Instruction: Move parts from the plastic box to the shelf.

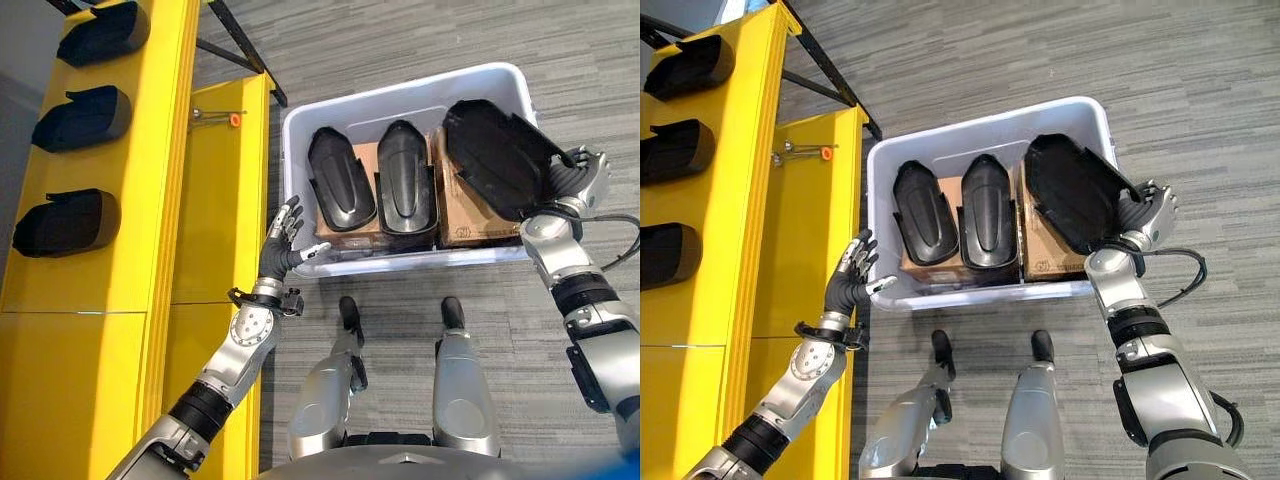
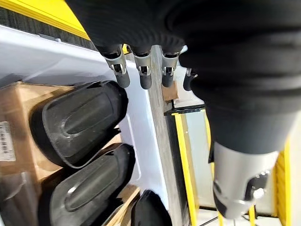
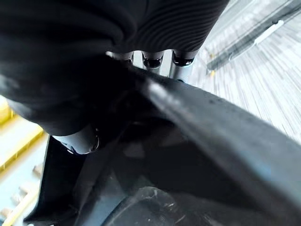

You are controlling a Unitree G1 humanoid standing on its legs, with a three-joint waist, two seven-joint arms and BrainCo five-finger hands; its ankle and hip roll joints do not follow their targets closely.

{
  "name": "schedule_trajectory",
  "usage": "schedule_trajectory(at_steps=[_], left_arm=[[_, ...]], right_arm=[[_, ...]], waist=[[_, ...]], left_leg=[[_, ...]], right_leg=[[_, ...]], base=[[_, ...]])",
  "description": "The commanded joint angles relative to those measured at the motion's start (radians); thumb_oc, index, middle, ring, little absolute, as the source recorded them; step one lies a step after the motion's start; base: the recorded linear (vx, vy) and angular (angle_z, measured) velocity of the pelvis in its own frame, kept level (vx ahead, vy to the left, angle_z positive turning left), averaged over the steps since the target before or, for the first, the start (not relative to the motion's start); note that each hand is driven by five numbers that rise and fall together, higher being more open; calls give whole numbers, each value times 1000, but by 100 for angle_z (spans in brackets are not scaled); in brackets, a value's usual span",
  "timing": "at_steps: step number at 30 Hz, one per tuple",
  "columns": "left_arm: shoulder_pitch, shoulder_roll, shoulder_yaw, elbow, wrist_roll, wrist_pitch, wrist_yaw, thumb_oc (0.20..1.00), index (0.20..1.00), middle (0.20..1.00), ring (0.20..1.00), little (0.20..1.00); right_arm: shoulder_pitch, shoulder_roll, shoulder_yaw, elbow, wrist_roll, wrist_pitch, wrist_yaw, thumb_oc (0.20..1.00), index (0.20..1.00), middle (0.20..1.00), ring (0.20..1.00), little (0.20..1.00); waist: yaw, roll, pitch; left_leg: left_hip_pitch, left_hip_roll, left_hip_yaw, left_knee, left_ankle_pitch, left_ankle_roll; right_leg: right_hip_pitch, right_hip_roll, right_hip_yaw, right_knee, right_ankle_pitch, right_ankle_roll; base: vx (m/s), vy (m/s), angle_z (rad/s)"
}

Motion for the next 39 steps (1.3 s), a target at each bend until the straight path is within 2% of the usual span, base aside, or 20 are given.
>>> schedule_trajectory(at_steps=[1,4,10,14,18,21,25,26,28,33,37,39], left_arm=[[0,9,4,14,8,-55,-18,1000,1000,1000,1000,1000],[10,4,3,26,20,-49,-22,1000,1000,1000,1000,1000],[26,-7,7,38,37,-38,-22,1000,1000,1000,1000,1000],[53,-23,22,52,57,-33,-11,1000,1000,1000,1000,1000],[72,-40,39,55,75,-29,-2,1000,1000,1000,1000,1000],[105,-60,60,47,102,-26,25,1000,1000,1000,1000,1000],[122,-69,72,36,109,-22,53,1000,1000,1000,1000,1000],[125,-72,76,37,100,-55,69,1000,1000,1000,1000,1000],[139,-79,91,24,87,-78,89,1000,1000,1000,1000,1000],[181,-84,157,-74,91,-54,101,1000,1000,1000,1000,1000],[187,-68,182,-134,85,-12,100,1000,1000,1000,1000,1000],[165,-54,175,-136,91,-5,90,1000,1000,1000,1000,1000]], right_arm=[[-12,-19,-24,-57,6,-72,-35,200,200,200,200,200],[16,2,-25,-60,39,-75,-18,200,200,200,200,200],[83,43,-40,-79,183,-144,30,200,200,200,200,200],[201,106,-92,-172,333,-278,177,200,200,200,200,200],[274,143,-93,-275,354,-313,241,200,200,200,200,200],[395,209,-70,-450,408,-336,298,200,200,200,200,200],[453,240,-50,-540,488,-340,352,200,200,200,200,200],[475,249,-45,-563,508,-352,377,200,200,200,200,200],[515,268,-33,-609,517,-359,403,200,200,200,200,200],[605,283,6,-757,491,-328,471,200,200,200,200,200],[616,276,24,-792,540,-309,499,200,200,200,200,200],[599,277,41,-794,593,-309,502,200,200,200,200,200]], waist=[[20,-74,-77],[22,-88,-99],[19,-103,-130],[8,-123,-163],[1,-136,-183],[-14,-153,-211],[-21,-159,-224],[-24,-162,-227],[-26,-166,-233],[-12,-182,-251],[8,-195,-267],[32,-206,-269]], left_leg=[[14,-2,-8,91,-204,-7],[37,10,-5,78,-196,-12],[74,28,-1,53,-180,-20],[107,45,7,34,-169,-25],[124,50,13,28,-169,-25],[146,58,22,20,-169,-24],[160,61,29,17,-173,-22],[163,61,30,17,-174,-21],[165,61,27,19,-176,-20],[173,45,4,20,-188,-11],[173,21,-14,11,-198,-6],[159,-3,-25,18,-213,8]], right_leg=[[27,20,-67,-16,-65,-70],[59,22,-73,-30,-61,-70],[103,29,-76,-51,-56,-73],[147,32,-73,-71,-52,-72],[165,32,-70,-77,-52,-71],[186,38,-62,-79,-56,-71],[197,40,-58,-80,-62,-71],[201,40,-58,-80,-63,-71],[209,41,-57,-82,-66,-71],[235,32,-70,-118,-54,-61],[246,20,-83,-171,-25,-42],[243,6,-98,-177,-19,-30]], base=[[41,-38,14],[49,-32,6],[36,-2,1],[62,17,-4],[61,17,-7],[86,25,-4],[44,35,-8],[47,47,-1],[70,68,3],[73,103,6],[55,146,14],[25,151,31]])
